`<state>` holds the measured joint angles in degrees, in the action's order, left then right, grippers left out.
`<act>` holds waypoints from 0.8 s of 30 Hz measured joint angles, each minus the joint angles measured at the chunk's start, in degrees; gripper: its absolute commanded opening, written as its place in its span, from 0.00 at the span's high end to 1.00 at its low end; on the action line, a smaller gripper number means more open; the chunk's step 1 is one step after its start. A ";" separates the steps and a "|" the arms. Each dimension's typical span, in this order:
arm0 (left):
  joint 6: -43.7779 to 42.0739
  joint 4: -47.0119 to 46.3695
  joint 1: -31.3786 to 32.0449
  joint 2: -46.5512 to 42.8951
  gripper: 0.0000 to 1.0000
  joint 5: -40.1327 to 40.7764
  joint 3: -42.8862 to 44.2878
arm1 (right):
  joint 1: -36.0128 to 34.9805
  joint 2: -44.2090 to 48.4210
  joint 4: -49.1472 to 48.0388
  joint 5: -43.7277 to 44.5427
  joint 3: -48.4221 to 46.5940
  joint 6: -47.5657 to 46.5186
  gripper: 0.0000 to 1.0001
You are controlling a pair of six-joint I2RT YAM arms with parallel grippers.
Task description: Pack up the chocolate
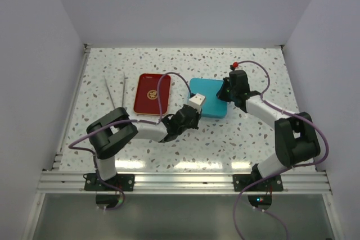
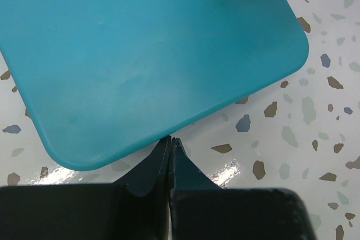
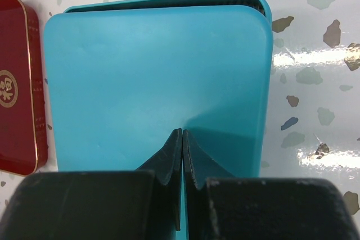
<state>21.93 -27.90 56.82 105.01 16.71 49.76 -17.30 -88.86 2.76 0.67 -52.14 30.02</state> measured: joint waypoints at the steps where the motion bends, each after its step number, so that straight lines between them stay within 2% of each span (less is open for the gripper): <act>1: 0.00 -0.20 0.00 0.04 1.00 0.04 -0.04 | 0.00 0.00 0.00 0.00 0.00 0.00 1.00; 24: 0.46 -6.21 0.35 5.42 1.00 -0.85 1.33 | 0.02 2.47 0.48 1.33 0.02 -0.04 1.00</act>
<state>22.39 -34.11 57.17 110.43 15.86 51.09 -17.28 -86.39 3.25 2.00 -52.12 29.98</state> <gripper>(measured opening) 0.014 0.010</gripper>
